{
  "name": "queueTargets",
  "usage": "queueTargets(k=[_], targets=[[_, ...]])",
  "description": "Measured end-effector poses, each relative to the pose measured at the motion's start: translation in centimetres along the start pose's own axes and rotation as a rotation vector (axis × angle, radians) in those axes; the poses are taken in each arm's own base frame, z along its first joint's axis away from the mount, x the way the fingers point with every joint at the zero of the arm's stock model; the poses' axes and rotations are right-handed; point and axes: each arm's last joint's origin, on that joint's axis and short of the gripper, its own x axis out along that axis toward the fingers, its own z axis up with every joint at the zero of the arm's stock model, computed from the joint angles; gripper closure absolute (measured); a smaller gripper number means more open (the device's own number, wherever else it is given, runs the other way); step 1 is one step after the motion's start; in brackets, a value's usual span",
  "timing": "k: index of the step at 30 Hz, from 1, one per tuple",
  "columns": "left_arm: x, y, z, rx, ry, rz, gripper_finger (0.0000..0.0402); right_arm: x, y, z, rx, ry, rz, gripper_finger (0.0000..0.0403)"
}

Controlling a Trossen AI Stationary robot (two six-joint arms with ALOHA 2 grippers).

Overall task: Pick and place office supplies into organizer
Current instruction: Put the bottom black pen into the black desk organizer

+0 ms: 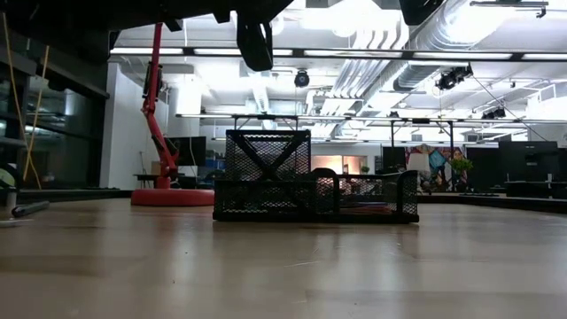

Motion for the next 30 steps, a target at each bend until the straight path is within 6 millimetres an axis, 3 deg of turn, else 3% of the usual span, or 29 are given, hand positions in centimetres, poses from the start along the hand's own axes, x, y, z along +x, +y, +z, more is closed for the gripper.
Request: queueTargets(k=[7, 13, 17, 21, 25, 30], targets=[[0.0, 0.0, 0.0, 0.0, 0.0, 0.0, 0.0361, 0.0, 0.0, 0.0, -0.007, 0.0, -0.001, 0.0188], [0.0, 0.0, 0.0, 0.0, 0.0, 0.0, 0.0398, 0.0, 0.0, 0.0, -0.027, 0.004, -0.006, 0.024], [0.0, 0.0, -0.3, 0.007, 0.029, -0.003, 0.0389, -0.1, 0.4, -0.3, -0.036, 0.028, 0.035, 0.0278], [-0.1, -0.1, -1.1, -0.035, 0.129, -0.081, 0.038, -0.3, 0.9, -0.9, -0.014, 0.091, 0.064, 0.0296], [-0.4, -0.1, -2.6, -0.035, 0.312, -0.167, 0.0384, -0.8, 1.7, -2.2, 0.126, 0.216, 0.083, 0.0306], [-1.0, 0.3, -4.1, -0.083, 0.482, -0.127, 0.0385, -1.9, 2.7, -3.9, 0.14, 0.336, -0.053, 0.0306]])
